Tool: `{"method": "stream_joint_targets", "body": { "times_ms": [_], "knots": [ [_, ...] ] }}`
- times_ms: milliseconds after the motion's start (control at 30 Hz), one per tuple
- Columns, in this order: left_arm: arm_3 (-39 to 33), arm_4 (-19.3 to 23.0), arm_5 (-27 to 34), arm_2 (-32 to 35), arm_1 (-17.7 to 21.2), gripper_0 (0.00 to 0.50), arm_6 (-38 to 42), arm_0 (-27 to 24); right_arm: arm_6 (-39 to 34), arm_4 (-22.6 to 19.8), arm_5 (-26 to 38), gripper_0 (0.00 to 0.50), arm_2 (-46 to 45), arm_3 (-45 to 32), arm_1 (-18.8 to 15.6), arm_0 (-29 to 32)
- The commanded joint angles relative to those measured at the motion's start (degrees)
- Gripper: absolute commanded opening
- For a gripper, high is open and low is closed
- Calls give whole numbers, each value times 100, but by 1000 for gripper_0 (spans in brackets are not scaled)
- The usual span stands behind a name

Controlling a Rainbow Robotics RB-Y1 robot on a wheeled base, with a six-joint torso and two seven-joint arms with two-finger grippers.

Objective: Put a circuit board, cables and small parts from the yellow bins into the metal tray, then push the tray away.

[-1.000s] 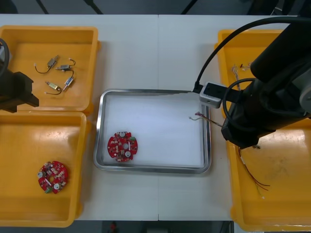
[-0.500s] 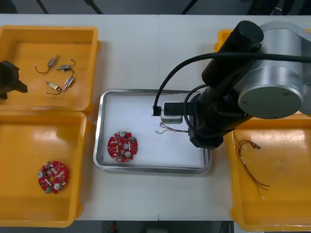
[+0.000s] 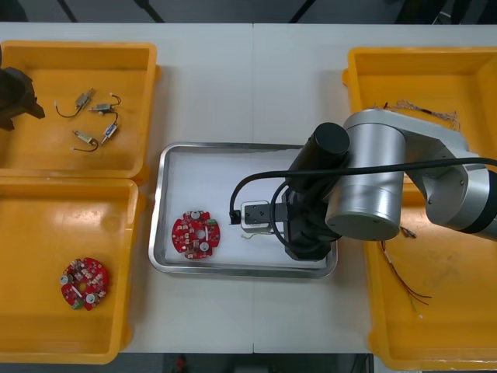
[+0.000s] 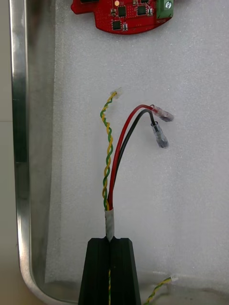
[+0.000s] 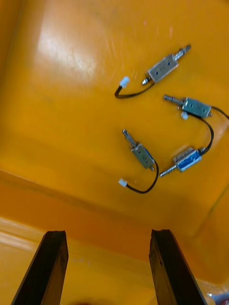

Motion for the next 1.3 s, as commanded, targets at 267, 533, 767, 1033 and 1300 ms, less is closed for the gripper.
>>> {"method": "stream_joint_targets", "body": {
  "times_ms": [267, 533, 767, 1033, 1300],
  "knots": [
    [1005, -171, -170, -493, -367, 500, -300, -1046, -88, 515, -542, 0, 366, 474, 396, -196],
    [1586, -189, -223, -774, -613, 500, -265, -1486, -114, 638, -630, 0, 428, 500, 458, -126],
    [1770, -391, -416, -800, -789, 500, -265, -1626, -202, 673, -700, 328, 428, 500, 458, -12],
    [1770, -505, -680, -818, -789, 500, -485, -1626, -343, 673, -673, 500, 419, 483, 440, 58],
    [1937, -822, -1805, -1196, -789, 500, -1443, -1635, -510, 339, 12, 500, -170, 272, 370, 58]
  ]
}}
